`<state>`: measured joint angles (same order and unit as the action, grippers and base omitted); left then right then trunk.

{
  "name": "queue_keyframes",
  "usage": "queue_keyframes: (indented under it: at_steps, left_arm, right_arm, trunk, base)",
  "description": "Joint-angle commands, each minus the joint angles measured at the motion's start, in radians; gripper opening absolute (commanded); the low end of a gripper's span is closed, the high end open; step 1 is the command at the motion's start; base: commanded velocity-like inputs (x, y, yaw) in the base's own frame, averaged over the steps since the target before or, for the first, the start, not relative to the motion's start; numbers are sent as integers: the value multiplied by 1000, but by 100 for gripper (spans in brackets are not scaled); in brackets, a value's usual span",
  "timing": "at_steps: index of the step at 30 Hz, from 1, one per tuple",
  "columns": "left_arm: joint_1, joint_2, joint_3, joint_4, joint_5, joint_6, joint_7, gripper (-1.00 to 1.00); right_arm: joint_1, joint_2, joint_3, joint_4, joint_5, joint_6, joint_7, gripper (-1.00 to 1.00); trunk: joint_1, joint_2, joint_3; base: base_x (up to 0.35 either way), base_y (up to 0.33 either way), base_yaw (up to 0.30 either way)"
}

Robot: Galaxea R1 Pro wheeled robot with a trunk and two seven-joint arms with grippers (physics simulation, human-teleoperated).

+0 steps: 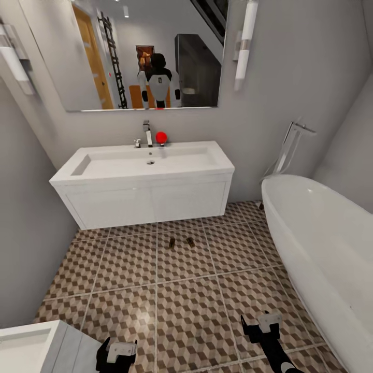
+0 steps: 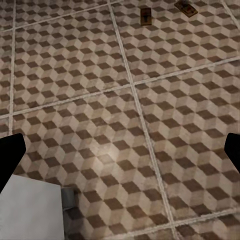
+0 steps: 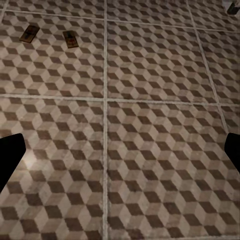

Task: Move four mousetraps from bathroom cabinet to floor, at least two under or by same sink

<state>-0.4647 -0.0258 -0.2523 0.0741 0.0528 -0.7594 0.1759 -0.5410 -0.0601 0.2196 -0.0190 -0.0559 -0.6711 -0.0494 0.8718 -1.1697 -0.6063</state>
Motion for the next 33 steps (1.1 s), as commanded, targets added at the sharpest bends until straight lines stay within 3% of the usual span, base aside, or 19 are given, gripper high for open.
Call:
queue_keyframes:
  at_steps: [1,33]
  left_arm:
    - [-1,-1,-8,4,5,-5,4,100]
    - [5,-6,-8,4,5,-5,4,100]
  right_arm:
    - [-1,0,9,1,-5,-2,-4,100]
    - [-1,0,9,1,-5,-2,-5,100]
  trunk:
    - [-4,7,2]
    - [-127,231,103]
  base:
    - [0,0,0]
    - [0,0,0]
